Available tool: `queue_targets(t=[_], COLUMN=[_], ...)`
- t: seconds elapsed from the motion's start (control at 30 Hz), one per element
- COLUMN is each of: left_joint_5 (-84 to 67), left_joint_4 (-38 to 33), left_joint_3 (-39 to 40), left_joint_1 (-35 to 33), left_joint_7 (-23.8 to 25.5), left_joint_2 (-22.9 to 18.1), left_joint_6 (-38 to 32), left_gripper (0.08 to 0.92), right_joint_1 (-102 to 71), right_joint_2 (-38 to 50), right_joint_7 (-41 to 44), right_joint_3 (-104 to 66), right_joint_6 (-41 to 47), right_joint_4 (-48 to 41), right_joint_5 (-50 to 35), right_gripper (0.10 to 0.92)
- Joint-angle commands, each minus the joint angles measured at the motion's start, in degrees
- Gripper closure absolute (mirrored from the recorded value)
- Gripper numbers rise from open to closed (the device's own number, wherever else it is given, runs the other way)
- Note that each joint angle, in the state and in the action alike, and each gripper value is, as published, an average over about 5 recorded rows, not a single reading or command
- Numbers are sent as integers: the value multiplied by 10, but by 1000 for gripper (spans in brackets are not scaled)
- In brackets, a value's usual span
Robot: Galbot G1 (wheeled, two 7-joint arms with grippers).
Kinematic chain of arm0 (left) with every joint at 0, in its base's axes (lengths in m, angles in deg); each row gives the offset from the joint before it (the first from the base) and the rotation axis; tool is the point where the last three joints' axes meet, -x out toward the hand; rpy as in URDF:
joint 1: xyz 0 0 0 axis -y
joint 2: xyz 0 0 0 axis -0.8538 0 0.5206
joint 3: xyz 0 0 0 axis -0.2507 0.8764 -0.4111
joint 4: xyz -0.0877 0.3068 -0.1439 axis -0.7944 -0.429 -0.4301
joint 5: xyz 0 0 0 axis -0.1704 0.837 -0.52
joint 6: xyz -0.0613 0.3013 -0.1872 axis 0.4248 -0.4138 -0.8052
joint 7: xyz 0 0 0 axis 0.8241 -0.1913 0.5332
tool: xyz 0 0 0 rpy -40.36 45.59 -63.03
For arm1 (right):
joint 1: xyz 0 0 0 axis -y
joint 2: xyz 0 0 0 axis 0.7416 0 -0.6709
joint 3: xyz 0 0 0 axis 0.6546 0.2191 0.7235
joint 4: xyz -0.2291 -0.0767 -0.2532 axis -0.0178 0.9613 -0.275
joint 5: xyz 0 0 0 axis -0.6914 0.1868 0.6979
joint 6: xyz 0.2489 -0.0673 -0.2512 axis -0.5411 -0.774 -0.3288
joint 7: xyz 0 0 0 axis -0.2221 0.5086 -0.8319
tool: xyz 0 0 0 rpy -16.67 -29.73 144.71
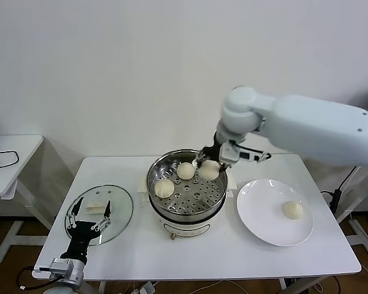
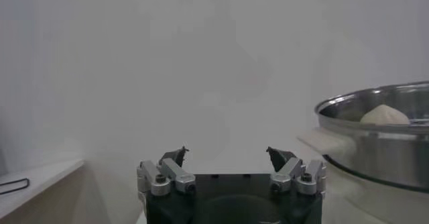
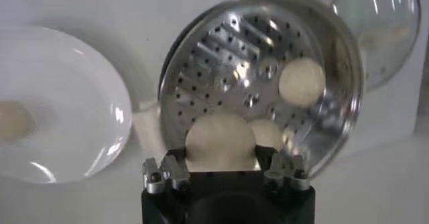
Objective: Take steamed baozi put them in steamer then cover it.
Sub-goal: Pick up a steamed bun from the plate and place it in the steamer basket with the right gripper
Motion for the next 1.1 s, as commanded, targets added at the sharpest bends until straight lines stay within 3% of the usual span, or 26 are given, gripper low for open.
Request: queue_targets(t=[0.03,1.1], left_joint_5=[-1,-1], left_joint_4=[11,30], left_joint_3=[-6,-22], left_joint_1=[3,6], left_joint_7=[1,10], left_joint_2=[1,4], left_joint_6=[0,-5], left_gripper=[177,177], right_joint_1=[-21,-81], right_joint_2=[-56,-118], right_joint_7=[-37,-30], right_joint_3=[23,36], right_joint_6=[-38,-35], right_joint_4=[5,-60], right_joint_5=[32,22], right_gripper=[313,288])
